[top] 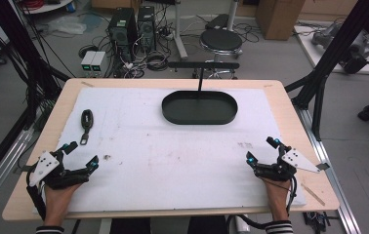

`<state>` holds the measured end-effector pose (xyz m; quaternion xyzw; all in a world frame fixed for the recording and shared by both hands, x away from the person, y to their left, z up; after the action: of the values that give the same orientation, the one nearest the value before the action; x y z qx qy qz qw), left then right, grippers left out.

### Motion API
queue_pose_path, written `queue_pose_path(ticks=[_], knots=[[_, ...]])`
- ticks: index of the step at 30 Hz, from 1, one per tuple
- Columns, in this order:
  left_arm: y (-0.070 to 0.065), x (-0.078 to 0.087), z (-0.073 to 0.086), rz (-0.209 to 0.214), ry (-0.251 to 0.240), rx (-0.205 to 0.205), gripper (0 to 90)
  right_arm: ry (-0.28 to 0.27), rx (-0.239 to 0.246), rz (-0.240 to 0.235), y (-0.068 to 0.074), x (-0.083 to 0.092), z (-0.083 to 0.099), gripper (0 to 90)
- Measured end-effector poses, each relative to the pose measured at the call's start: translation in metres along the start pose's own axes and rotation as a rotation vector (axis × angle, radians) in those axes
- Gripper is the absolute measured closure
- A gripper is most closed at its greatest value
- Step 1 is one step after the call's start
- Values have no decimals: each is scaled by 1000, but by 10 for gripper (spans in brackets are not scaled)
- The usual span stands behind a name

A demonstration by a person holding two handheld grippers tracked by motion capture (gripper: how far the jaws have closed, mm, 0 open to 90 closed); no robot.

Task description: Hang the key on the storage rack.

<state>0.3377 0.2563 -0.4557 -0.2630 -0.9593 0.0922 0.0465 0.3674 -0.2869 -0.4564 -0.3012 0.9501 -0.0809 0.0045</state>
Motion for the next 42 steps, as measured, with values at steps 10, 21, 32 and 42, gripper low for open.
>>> queue_pose_path(ticks=[10, 21, 32, 42], knots=[[0, 0, 0, -7, -1, -4, 60, 2, 5, 3, 1, 0, 0, 14], [5, -5, -1, -35, 39, 4, 60, 2, 11, 1, 2, 0, 0, 14], [14, -21, -41, -76, 131, -16, 60, -3, 6, -1, 2, 0, -1, 14], [38, -44, -65, -163, 314, -20, 60, -8, 16, 5, 0, 0, -1, 14]])
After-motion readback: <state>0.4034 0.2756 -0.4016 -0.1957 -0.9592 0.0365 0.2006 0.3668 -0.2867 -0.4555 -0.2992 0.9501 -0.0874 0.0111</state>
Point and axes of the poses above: each handheld gripper's, and its own axes: x roughly backward along the jaws, z roughly out of its underside, y roughly to its left, the point moved 9 cm from there along -x, roughly forward along the jaws, and after that the axes turned 10 degrees about x, right-handed, at the moved point
